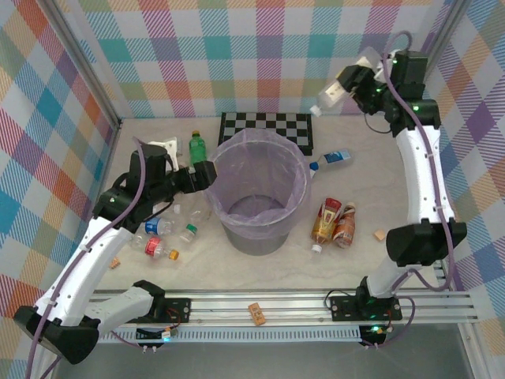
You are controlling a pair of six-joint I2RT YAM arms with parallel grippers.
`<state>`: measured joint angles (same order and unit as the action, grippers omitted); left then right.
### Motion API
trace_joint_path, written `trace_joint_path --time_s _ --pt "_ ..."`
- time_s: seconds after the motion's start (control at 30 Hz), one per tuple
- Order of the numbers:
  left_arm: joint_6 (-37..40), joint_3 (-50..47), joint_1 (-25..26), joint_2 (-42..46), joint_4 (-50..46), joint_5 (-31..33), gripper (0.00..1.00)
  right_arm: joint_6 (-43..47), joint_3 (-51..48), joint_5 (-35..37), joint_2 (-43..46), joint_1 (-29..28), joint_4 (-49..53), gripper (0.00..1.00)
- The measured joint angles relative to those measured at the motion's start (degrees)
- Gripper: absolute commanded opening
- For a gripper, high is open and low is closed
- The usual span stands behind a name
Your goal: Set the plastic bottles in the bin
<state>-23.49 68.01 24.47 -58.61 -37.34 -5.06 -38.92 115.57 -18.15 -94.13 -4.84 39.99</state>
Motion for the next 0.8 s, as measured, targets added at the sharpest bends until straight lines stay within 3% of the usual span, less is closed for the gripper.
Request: trace_joint_path --time_s 0.27,0.43,0.57,0.8 --pt "-1.38 -3.37 0.31 0.0 2.8 -3.02 0.85 12.37 2.58 0.85 4.72 -16.24 10.54 0.31" --pt "-2.27 -5.05 0.55 0.0 3.65 -3.52 0.72 19.67 4.57 4.13 4.15 -25.27 17.99 0.3" --pt "-2.67 -5.42 0.63 -0.04 4.48 -3.52 0.63 25.11 7.56 7.96 0.7 -31.65 23.87 0.29" --pt "-2.69 -5.42 0.66 -0.09 4.7 -3.45 0.62 32.26 10.75 17.7 -9.25 -40.04 32.81 0.27"
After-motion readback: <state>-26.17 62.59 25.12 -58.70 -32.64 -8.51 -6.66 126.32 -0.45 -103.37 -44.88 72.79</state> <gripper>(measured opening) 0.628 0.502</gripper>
